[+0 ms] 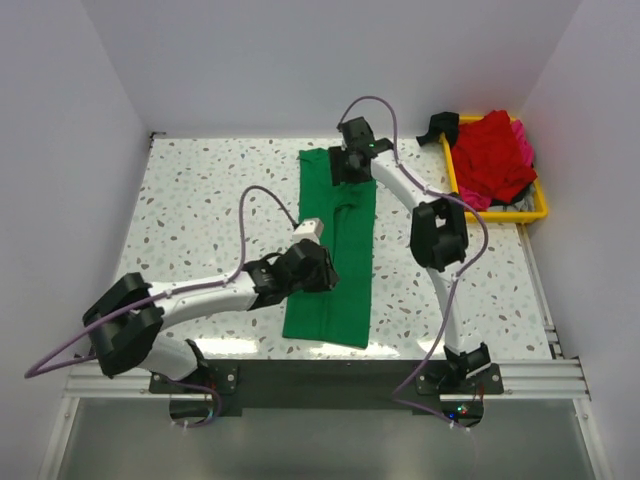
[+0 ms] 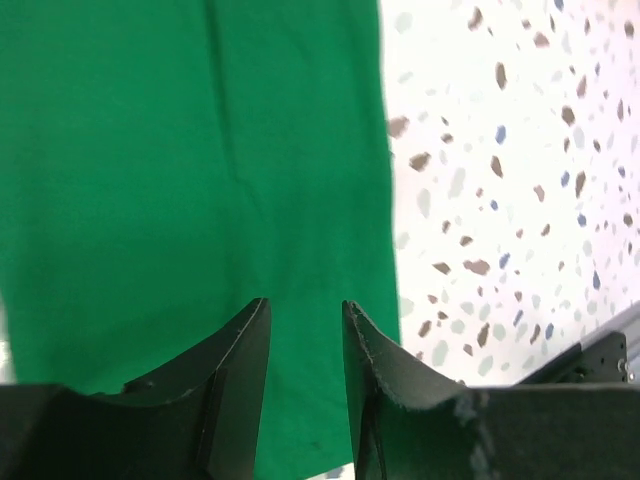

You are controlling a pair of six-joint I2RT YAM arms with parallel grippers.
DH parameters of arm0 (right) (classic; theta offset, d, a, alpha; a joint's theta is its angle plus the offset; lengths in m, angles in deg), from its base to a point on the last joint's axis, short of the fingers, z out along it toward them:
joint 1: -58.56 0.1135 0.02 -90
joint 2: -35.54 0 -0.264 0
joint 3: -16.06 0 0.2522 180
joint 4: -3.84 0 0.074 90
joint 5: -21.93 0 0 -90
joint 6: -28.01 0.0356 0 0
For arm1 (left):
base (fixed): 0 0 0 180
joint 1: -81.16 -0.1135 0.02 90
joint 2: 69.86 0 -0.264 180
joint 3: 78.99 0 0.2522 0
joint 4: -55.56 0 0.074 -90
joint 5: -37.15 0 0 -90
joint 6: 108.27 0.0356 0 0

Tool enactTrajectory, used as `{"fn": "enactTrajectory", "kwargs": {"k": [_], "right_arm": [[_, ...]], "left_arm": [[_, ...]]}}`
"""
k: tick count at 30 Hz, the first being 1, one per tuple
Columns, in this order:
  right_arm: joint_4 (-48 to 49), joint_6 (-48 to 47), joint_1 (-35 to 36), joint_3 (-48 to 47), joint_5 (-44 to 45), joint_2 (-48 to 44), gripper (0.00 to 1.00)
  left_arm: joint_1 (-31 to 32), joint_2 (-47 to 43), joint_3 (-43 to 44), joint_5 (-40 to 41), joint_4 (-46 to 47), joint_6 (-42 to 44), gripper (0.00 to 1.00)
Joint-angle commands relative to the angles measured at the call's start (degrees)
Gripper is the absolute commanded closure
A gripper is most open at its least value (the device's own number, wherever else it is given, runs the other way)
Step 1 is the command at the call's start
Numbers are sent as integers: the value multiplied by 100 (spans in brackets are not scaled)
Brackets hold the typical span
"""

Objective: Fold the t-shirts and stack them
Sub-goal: Fold the tshirt

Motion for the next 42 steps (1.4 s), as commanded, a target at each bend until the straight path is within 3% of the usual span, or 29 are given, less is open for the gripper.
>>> {"fn": "enactTrajectory", "kwargs": {"k": [1, 6, 11, 14, 20, 29, 42], "right_arm": [[-24, 150, -28, 454, 56, -1399, 35], [749, 721, -28, 2664, -348, -2795, 39], [1469, 1416, 121, 4716, -893, -3895, 51], [1549, 1548, 551, 6068, -718, -4660, 51], [1638, 2181, 1141, 7853, -1060, -6231, 51], [864, 2462, 1413, 9112, -1508, -7807, 50], [1443, 3130, 2196, 10045, -1806, -7809, 50]], "left_arm": [[-385, -699, -461, 216, -383, 269, 60], [-747, -1324, -1279, -21, -506, 349, 60], [-764, -1641, -1709, -293, -673, 261, 59], [-773, -1887, -1894, -434, -857, 164, 57], [-764, -2169, -2272, -820, -963, 138, 53], [-764, -2072, -2659, -1199, -902, 217, 52], [-755, -2178, -2861, -1647, -1139, 85, 65]]}}
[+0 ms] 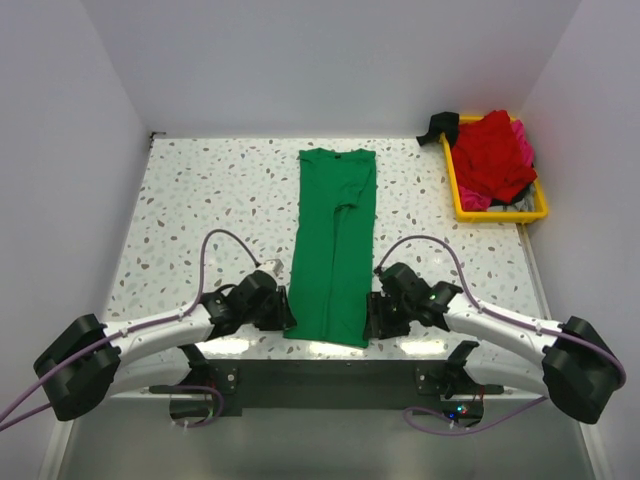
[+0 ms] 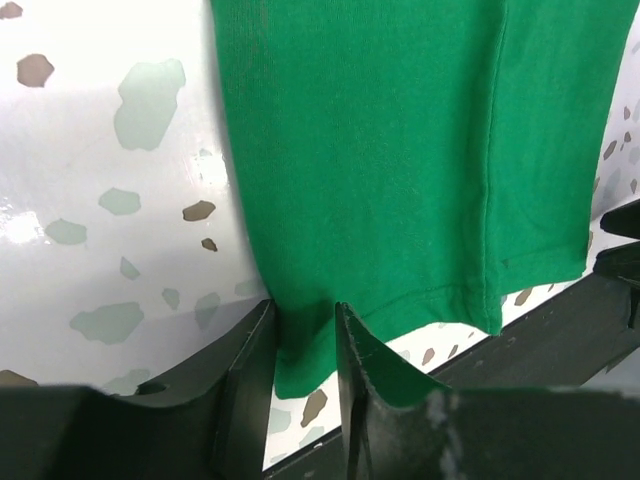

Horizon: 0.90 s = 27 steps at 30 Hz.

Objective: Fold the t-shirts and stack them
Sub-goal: Fold the tshirt

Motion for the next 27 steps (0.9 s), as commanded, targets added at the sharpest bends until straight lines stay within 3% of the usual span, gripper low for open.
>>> {"fn": "enactTrajectory", "kwargs": {"k": [1, 10, 15, 19, 27], "right_arm": [[432, 350, 98, 138, -321, 34, 50], [678, 517, 142, 357, -365, 157, 52], [837, 632, 142, 533, -436, 201, 65], [688, 597, 142, 586, -365, 114, 82], [-68, 483, 142, 551, -199, -379, 90]], "left_arm": [[10, 84, -228, -252, -604, -40, 66], [10, 67, -192, -428, -824, -57, 78], [10, 41, -289, -542, -842, -57, 87], [1, -47, -307, -595, -999, -40, 90], [10, -513, -482, -762, -1140, -162, 93]]}}
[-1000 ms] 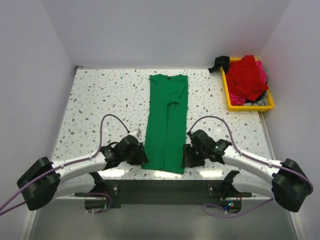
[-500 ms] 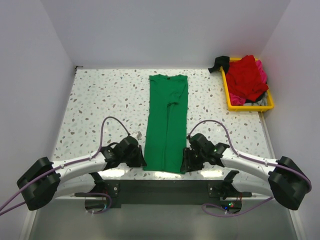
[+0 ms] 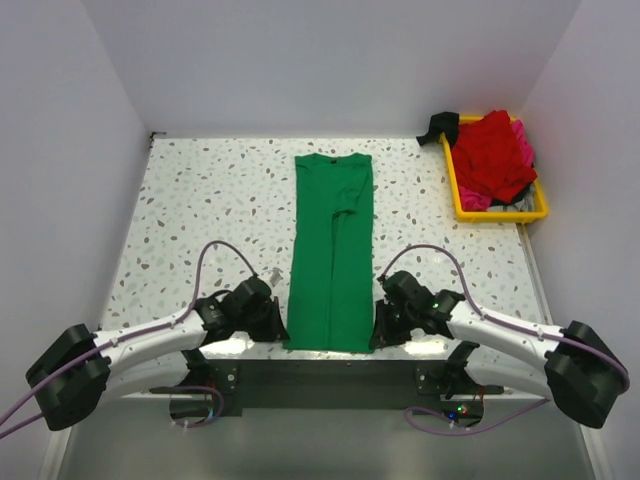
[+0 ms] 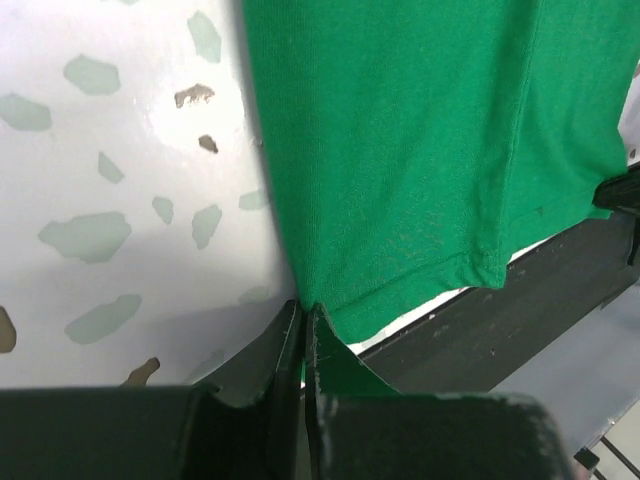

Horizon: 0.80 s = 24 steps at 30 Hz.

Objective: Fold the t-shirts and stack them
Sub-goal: Fold the tshirt

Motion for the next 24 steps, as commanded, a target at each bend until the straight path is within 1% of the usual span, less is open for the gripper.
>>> {"fn": "enactTrajectory", "kwargs": {"k": [1, 5, 10, 13, 15, 20, 21, 23, 24], "right_arm": [[-494, -70, 39, 0, 138, -278, 90], [-504, -36, 31, -44, 51, -489, 90], [-119, 96, 39, -27, -177, -463, 89], [-82, 53, 48, -201, -143, -481, 88], [-275, -139, 39, -421, 129, -420, 87], [-828, -650, 39, -1484, 980, -51, 86], [-838, -772, 31, -1633, 1278, 19, 86], [-768, -914, 22, -2055, 1430, 327, 85], [-741, -1019, -13, -2196, 1700, 449, 85]], "left_arm": [[10, -159, -253, -139, -670, -82, 94], [1, -457, -306, -227, -548, -187, 96], [88, -590, -543, -473, 198, -398, 97], [150, -538, -412, -264, 261, -364, 98], [142, -423, -97, -62, 156, -163, 99], [124, 130, 730, 571, 156, 278, 99], [107, 235, 975, 659, 191, 374, 99], [10, 524, 1205, 827, 313, 471, 99], [-34, 613, 1432, 844, 427, 524, 100]]}}
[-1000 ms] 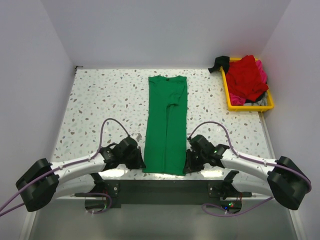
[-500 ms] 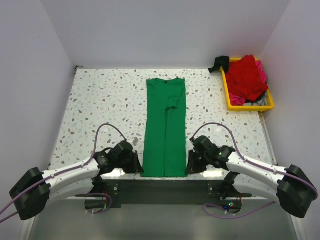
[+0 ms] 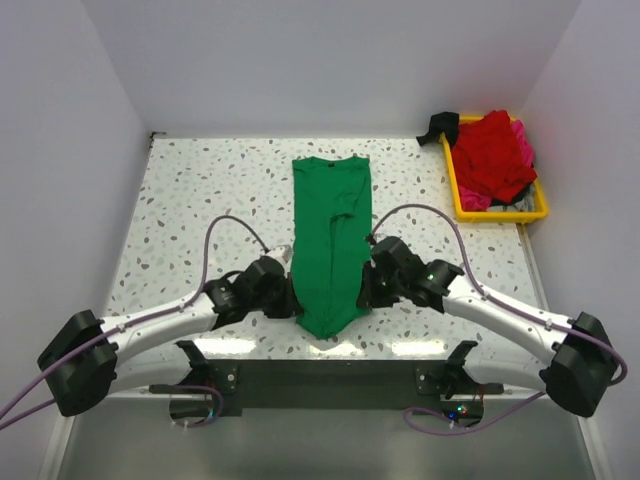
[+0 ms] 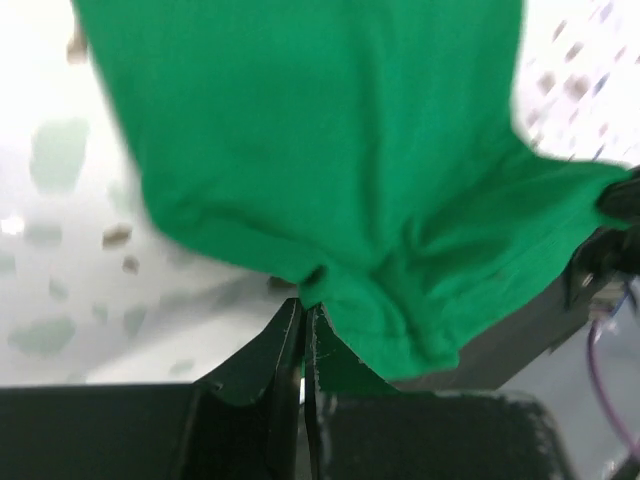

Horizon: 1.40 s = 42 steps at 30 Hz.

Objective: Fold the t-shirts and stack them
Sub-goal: Fold the tshirt

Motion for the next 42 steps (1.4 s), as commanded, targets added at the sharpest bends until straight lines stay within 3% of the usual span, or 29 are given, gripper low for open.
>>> {"fn": "enactTrajectory", "kwargs": {"k": [1, 8, 11, 22, 42], "right_arm": [[21, -510, -57, -812, 859, 413, 86], [610, -739, -996, -1605, 851, 1581, 89], [804, -827, -1217, -1931, 938, 2038, 89], [1296, -889, -2052, -2801, 693, 3524, 92], [1323, -898, -2738, -3750, 218, 4360, 92]], "left_arm": [[-180, 332, 695, 610, 448, 387, 100], [-708, 1474, 1539, 832, 781, 159, 100], [-1024, 1922, 1793, 586, 1290, 27, 100], [-1780, 3170, 2937, 726, 1538, 70, 100], [-2413, 3997, 3728, 506, 1485, 264, 100]]}}
